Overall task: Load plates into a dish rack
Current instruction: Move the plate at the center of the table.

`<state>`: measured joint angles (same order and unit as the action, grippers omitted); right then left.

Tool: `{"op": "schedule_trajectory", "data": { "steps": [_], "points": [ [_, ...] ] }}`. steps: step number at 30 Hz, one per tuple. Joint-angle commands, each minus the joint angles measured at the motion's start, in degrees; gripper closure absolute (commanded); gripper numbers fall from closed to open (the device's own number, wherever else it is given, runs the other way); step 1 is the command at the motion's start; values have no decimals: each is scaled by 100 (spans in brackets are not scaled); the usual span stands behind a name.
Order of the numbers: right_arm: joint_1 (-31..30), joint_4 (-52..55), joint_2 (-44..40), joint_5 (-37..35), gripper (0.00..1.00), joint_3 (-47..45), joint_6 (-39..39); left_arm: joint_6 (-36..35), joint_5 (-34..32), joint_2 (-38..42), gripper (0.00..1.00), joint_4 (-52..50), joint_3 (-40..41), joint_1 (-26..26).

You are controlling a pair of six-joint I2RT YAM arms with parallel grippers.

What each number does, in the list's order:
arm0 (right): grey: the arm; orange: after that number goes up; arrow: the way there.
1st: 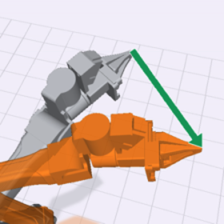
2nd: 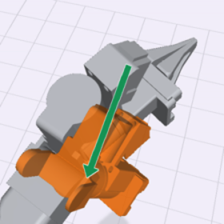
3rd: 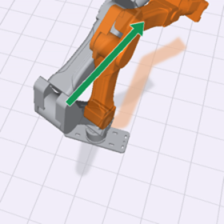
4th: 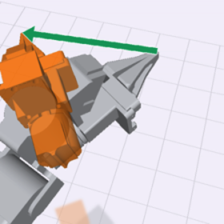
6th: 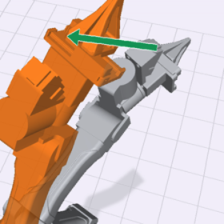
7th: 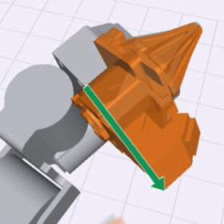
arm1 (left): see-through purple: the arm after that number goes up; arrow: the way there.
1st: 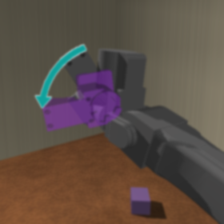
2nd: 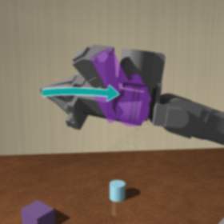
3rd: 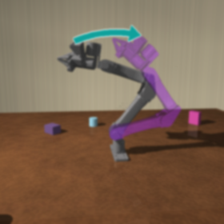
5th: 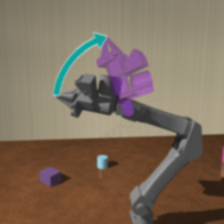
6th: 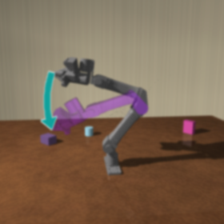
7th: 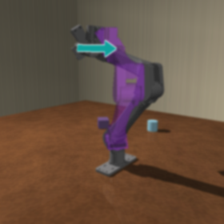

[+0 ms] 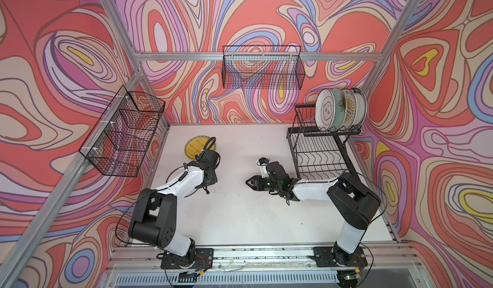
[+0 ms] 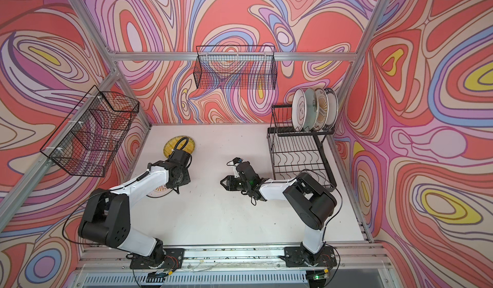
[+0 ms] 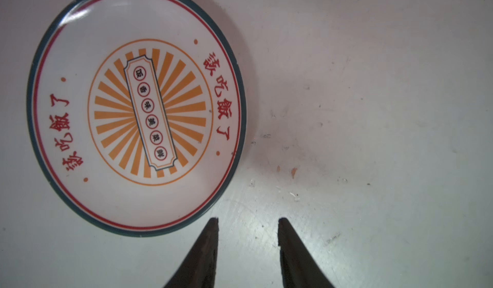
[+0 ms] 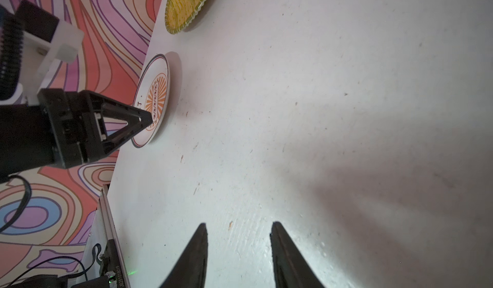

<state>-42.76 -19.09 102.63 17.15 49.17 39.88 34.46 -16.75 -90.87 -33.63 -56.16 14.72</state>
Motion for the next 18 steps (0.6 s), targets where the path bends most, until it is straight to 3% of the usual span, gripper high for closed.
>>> {"op": "schedule_trajectory", "data": {
  "steps": [1,8,18],
  "points": [
    [-29,121,-363,-191,60,-134,-99,-302,-301,-427,60,-222,-350,-46],
    [-29,273,-585,-335,60,-289,-186,-423,-351,-1075,63,-230,-732,-192],
    [-23,393,-639,-405,60,-267,-251,-453,-164,-1187,68,-267,-888,-460]
  ]
}}
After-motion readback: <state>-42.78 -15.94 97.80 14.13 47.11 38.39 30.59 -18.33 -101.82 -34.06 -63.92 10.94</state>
